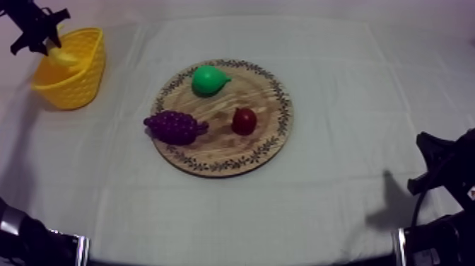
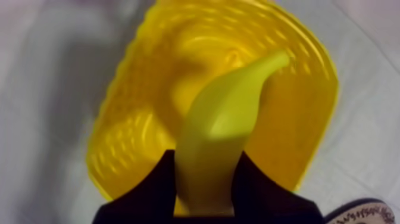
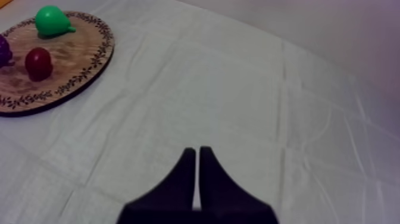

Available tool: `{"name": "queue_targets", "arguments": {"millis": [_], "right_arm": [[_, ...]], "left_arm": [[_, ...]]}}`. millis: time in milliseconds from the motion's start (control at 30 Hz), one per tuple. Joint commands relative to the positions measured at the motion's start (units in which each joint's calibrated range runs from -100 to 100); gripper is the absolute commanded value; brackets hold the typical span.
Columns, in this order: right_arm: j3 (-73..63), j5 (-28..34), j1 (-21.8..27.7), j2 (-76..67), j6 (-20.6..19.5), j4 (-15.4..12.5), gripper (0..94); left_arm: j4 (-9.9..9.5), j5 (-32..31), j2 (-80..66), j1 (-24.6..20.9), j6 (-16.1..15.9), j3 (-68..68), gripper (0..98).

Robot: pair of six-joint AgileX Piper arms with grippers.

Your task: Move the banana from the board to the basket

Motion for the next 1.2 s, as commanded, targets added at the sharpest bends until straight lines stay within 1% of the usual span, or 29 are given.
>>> {"name": "queue_targets", "arguments": {"millis": [0,233,367,433,533,667,800,967,1067,1167], "right_arm": [[0.04,-0.02,0.02,-0.01,0.01,0.00,0.4],[0.04,-0.02,0.02,-0.01,-0.03,0.00,0.4],[0.04,-0.02,0.02,-0.01,-0.01,0.00,0.4],[0.04,-0.02,0.02,-0.01,-0.01,0.00,0.4],[0.04,-0.02,0.02,-0.01,0.00,0.00,0.4],[0.04,-0.02,0.02,-0.01,0.01,0.00,0.4],[0.04,-0.02,0.02,-0.01,-0.01,0.00,0.4],[0.04,-0.02,0.02,-0.01,-0.02,0.00,0.4],[0.04,-0.02,0.02,-0.01,-0.03,0.00,0.4],[0.04,-0.02,0.02,-0.01,-0.03,0.00,0.4]], "left_arm": [[0.15,-0.46,0.45,-0.58,-0.03,-0.13,23.9],[0.39,-6.22,-0.20,-0.91,0.42,3.63,44.5],[0.30,-9.17,-1.59,-0.75,0.64,6.89,51.4],[0.36,-10.59,-2.63,-0.66,0.70,8.62,52.0],[0.48,-12.74,-5.04,-0.68,1.06,11.67,45.7],[0.85,-16.65,-10.44,-0.79,1.23,18.10,27.6],[1.56,-21.56,-17.41,-1.12,0.59,26.95,15.0],[2.42,-26.91,-26.16,-1.53,-1.53,37.96,4.4],[3.20,-31.14,-32.03,-1.54,-3.62,45.91,1.6],[3.33,-36.36,-38.73,-0.50,-6.02,54.60,0.6]]}}
